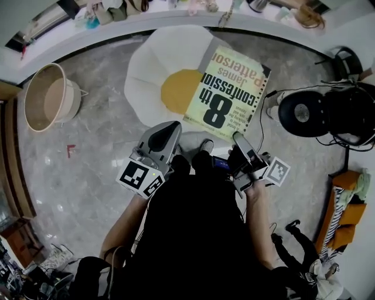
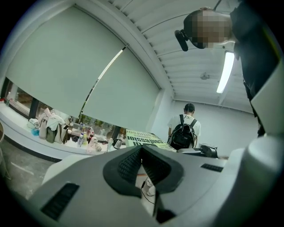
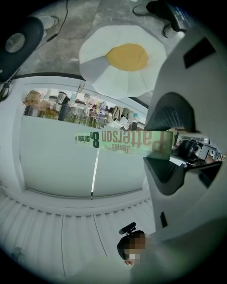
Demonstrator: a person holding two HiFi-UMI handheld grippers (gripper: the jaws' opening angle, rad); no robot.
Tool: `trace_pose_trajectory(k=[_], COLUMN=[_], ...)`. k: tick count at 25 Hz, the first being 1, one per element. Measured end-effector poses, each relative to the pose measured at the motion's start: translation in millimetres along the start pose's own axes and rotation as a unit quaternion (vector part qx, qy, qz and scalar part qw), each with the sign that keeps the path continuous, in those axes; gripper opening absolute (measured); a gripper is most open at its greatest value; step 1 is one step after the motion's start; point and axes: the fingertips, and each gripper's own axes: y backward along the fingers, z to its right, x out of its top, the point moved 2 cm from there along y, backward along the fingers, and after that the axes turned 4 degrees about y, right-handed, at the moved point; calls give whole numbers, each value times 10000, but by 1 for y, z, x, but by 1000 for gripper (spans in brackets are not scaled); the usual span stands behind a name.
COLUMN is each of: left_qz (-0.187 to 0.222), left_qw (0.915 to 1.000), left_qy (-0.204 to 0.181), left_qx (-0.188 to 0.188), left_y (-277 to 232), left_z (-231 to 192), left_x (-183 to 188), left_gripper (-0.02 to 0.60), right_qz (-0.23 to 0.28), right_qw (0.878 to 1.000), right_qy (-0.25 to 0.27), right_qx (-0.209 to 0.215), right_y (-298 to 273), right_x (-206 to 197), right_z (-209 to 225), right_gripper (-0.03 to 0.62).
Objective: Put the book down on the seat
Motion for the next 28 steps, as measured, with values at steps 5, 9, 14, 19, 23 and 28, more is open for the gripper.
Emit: trace_pose_trajectory(k=[5,9,14,19,23,28], left_qz=[-133,-119,-18,99,189,280], left_qw=[9999,9999,9999,9997,9995,9994], left_qy=[-1,17,-120,-176,-78,-20], left_qx=[-13,43,96,170,236,215], left_y=[2,6,12,12,15,29], left_z=[0,2,10,16,19,26], left_x=[0,-5,-3,-3,-4,10], left_gripper=[9,9,9,11,9,9], right_qz=[106,103,9,-43,-67,-63], right_qw=[9999,9998,9998,9995,9994,9994], right_qy=[-100,-139,-108,-112,-69,26], right_qx=[-45,12,168,283,336,327], right_y=[-3,-2,1,2,3,1], right_x=[-2,-2,0,1,2,-3], right_z=[-2,0,-1,6,5,-14], right_gripper=[181,181,181,181,181,181])
